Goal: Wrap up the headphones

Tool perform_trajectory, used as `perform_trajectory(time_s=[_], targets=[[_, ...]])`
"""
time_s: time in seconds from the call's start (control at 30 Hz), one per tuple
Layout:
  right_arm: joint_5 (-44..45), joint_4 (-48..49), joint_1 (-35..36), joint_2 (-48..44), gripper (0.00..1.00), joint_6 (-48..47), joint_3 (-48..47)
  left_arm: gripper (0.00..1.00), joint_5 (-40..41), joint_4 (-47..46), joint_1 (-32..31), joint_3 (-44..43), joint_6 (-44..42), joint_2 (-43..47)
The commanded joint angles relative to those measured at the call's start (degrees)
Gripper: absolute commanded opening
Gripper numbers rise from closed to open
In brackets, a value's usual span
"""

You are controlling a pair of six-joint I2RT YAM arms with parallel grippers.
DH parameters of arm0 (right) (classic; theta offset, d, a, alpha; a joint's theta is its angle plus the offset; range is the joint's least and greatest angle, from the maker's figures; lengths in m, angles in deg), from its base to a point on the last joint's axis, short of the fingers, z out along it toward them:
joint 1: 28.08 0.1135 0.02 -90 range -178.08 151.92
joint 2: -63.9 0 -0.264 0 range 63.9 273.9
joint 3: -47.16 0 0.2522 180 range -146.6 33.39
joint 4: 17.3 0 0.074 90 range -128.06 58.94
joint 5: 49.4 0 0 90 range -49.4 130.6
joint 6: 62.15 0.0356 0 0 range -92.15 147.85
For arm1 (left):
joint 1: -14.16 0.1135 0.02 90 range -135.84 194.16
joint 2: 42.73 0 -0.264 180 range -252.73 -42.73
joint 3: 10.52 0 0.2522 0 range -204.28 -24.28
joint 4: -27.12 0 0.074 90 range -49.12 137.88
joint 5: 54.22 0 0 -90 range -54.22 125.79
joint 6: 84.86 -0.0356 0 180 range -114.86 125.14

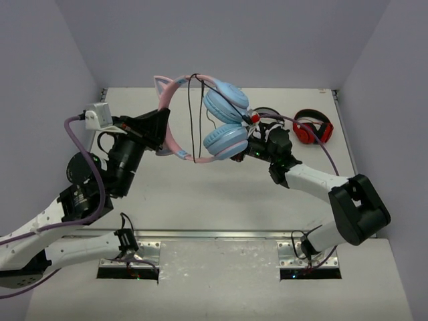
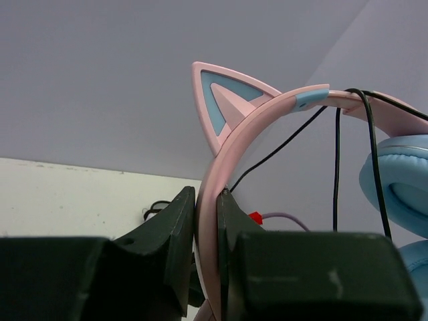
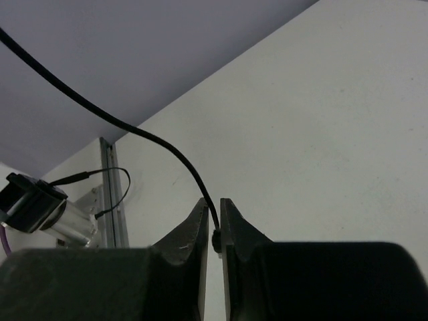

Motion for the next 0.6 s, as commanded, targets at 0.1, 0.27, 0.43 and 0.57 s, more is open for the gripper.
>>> perform_trajectory(time_s=[0.1,0.27,0.43,0.57], targets=[[-1.0,9.9,0.5,2.2,0.01,3.5,1.3,0.0,8.2,-7.6,-0.5,-6.4,0.6,-2.4],[1.7,8.8,2.8,-1.9,0.01,3.1,6.5,0.0,20.8,-7.3,-0.5,-8.1,-1.9,-5.8],[9.5,4.7,8.8,-14.2,0.01,-0.9,13.7,0.0,33.0,-15.1,0.8,-9.1,-10.3,-12.6],[15.9,-2.9,15.6,-22.2,0.01,-5.7,17.0,0.0,29.7,-3.9,7.6,-17.1,-3.9,-21.4]])
